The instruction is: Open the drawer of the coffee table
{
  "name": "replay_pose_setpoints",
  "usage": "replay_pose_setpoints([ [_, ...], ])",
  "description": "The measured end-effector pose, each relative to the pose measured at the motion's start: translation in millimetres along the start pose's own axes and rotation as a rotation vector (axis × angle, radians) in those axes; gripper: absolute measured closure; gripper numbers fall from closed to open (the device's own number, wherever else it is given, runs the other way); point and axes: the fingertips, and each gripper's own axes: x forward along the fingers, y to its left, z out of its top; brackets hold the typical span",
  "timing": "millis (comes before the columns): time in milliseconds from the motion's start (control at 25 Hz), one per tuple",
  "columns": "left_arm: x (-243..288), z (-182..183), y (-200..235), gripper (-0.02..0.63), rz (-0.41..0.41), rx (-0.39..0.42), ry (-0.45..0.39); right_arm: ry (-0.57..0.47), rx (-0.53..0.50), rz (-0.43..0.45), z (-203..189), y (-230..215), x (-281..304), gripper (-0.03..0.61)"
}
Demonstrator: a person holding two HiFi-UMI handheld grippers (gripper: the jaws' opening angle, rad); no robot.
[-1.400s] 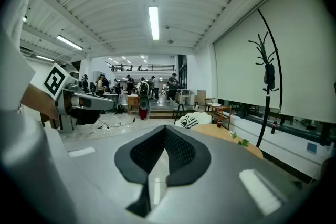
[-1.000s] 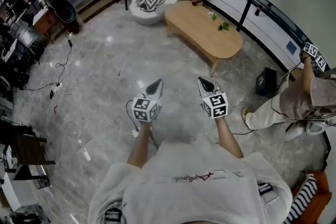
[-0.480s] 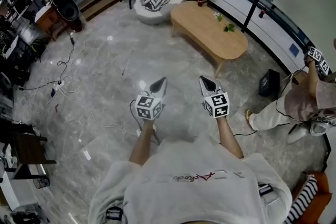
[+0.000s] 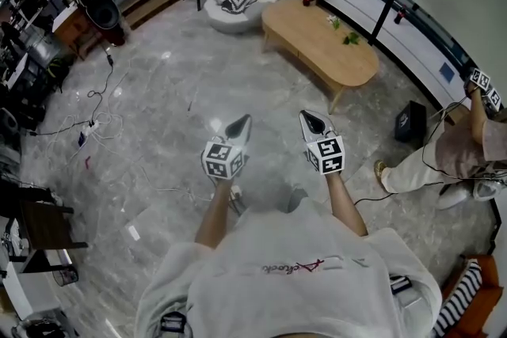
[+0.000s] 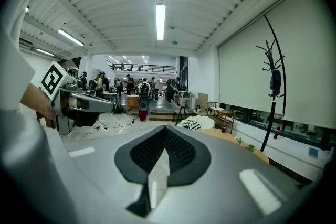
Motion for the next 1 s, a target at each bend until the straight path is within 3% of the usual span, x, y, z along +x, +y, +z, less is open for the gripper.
replay_pose_setpoints([
  [480,15,1,15,0.615,0.006,0.003,-0.007,-0.016,-0.010,0.026,3,-3,22,0.574],
  [1000,94,6,60,0.615,0.017,0.012,0.020,-0.009,0.017,0.013,-4,-67,86,0.574],
])
